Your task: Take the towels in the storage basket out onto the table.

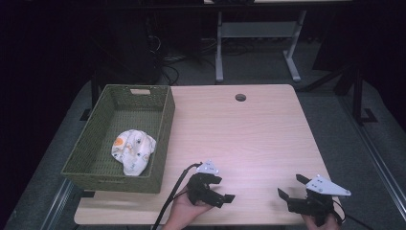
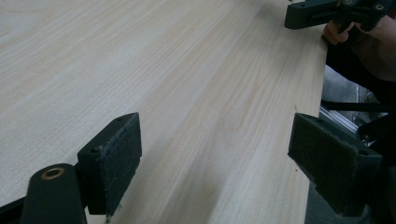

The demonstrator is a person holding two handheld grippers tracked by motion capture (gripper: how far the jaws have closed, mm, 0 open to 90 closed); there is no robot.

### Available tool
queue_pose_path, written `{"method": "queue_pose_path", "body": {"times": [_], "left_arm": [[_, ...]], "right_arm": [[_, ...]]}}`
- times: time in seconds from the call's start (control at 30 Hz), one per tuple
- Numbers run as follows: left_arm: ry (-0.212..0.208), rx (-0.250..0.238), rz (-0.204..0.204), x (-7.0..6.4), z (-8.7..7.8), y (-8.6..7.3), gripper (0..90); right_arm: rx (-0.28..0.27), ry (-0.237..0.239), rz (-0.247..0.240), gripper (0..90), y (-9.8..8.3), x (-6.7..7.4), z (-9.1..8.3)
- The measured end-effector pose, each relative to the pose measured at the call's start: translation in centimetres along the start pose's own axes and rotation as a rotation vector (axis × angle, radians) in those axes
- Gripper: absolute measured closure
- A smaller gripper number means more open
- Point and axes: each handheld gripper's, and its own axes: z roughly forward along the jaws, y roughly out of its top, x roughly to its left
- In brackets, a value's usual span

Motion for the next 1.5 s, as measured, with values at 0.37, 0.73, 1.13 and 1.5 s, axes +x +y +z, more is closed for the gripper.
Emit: {"method": "queue_pose_path", "body": {"times": [0.37,0.73,1.13,1.5], "left_arm": [[0.041,-0.032,-0.035,0.5,-0.8,0.5,16.4],[-0.035,-0.065,-0.163,3.1,-3.5,1.9,16.0],[-0.113,-0.131,-0.229,4.2,-6.8,4.7,16.3],[-0.161,-0.165,-0.257,5.1,-10.2,6.3,16.0]], "right_arm": [[-0.003,0.007,-0.003,13.8,0.1,0.2,0.0],[0.001,0.015,-0.011,13.6,0.4,0.9,0.2],[-0.013,0.006,0.002,13.6,0.3,0.7,-0.1],[-0.007,0.006,0.004,13.6,0.3,0.7,0.0]]}}
